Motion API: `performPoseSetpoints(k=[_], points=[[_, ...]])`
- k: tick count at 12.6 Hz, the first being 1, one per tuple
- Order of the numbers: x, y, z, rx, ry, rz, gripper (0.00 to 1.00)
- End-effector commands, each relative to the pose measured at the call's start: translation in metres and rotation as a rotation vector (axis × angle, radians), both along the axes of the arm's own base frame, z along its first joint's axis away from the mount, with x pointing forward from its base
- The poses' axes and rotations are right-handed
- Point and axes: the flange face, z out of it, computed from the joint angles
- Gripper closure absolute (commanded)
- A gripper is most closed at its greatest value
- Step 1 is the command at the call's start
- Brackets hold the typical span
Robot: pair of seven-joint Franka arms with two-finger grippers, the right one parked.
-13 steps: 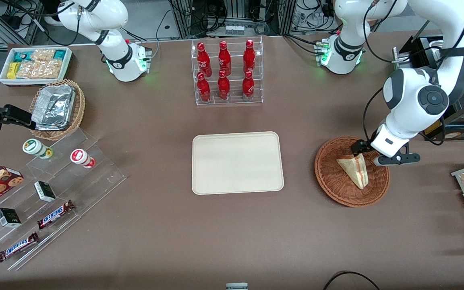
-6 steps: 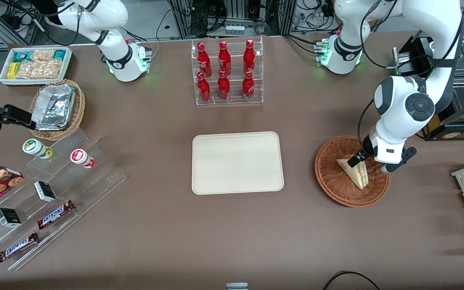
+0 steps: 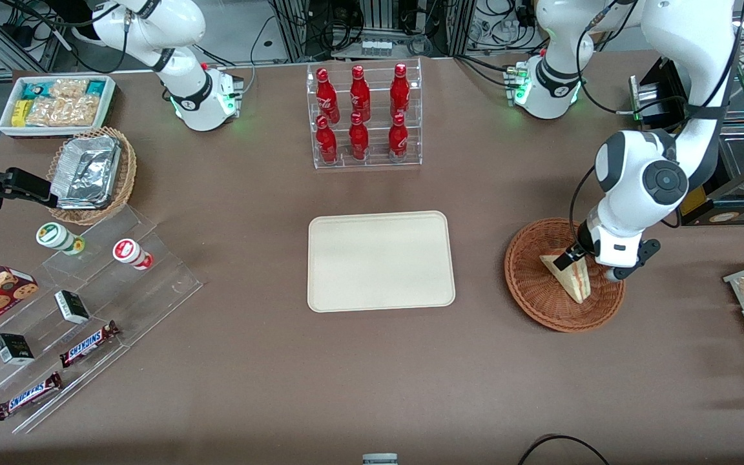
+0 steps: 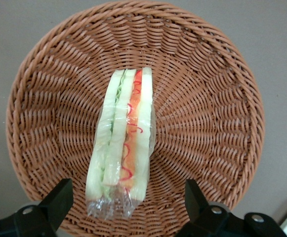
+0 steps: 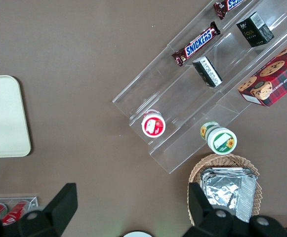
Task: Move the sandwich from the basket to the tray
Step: 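Lower the left gripper and close it on the wrapped sandwich, then lift the sandwich and carry it over the cream tray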
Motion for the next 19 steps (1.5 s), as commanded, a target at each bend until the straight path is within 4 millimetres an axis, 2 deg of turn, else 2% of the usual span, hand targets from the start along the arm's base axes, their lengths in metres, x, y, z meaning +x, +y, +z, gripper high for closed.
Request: performPoseSetpoints(k=[1,5,6,7,8,9,11,13,14,16,19], points=[[0.004,0.002,-0.019,0.003,-0.02,0.008,0.0],[0.003,0.005,-0.038,0.025,0.003,-0.016,0.0],[0.002,0.005,-0.041,0.028,0.008,-0.02,0.09],[0.001,0.005,-0.042,0.028,0.011,-0.019,0.4],[-0.001,0.006,-0.043,0.029,0.017,-0.019,0.8],[-0.002,0.007,-0.042,0.032,0.023,-0.023,1.0],[-0.003,0.014,-0.031,0.038,0.053,-0.077,1.0],[0.013,0.013,0.002,0.043,0.054,-0.082,1.0],[0.061,-0.087,0.061,0.036,0.1,-0.225,1.0],[0.059,-0.137,0.077,0.017,0.126,-0.271,1.0],[0.057,-0.166,0.112,0.023,0.16,-0.31,1.0]])
